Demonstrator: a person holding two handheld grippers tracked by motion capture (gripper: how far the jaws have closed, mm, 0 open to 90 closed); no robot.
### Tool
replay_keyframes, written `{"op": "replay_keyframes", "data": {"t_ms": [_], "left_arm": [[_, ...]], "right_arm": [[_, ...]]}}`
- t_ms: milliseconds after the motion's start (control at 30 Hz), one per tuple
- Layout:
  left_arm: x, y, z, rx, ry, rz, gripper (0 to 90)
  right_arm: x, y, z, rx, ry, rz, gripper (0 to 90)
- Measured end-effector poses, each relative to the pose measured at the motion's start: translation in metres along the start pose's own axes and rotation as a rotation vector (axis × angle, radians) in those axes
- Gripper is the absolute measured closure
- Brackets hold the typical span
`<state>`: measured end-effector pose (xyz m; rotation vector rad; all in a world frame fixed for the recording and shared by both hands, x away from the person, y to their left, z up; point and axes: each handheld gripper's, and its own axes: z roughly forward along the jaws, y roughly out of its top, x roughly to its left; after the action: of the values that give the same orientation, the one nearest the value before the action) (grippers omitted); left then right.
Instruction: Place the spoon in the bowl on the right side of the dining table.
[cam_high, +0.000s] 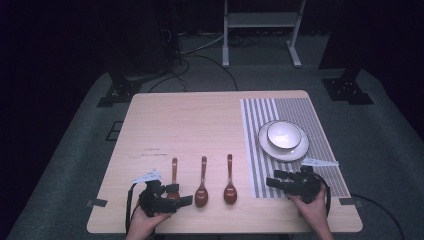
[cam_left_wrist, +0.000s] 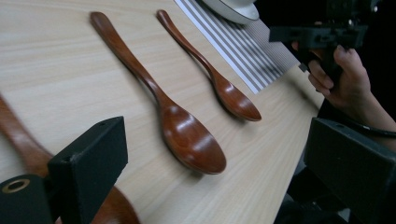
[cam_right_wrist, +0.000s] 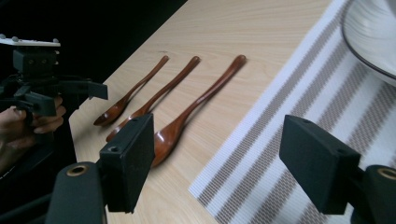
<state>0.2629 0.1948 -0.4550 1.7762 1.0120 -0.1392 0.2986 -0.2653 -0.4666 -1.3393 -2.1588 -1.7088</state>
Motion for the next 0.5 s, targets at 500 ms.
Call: {"op": "replay_keyframes", "data": {"t_ms": [500], "left_arm": [[-0.021, -0.003, 0.030, 0.097, -0.125, 0.020, 5.3]], "right_arm": [[0.013, 0.024, 0.028, 0.061, 0.035, -0.046, 25.7]]}}
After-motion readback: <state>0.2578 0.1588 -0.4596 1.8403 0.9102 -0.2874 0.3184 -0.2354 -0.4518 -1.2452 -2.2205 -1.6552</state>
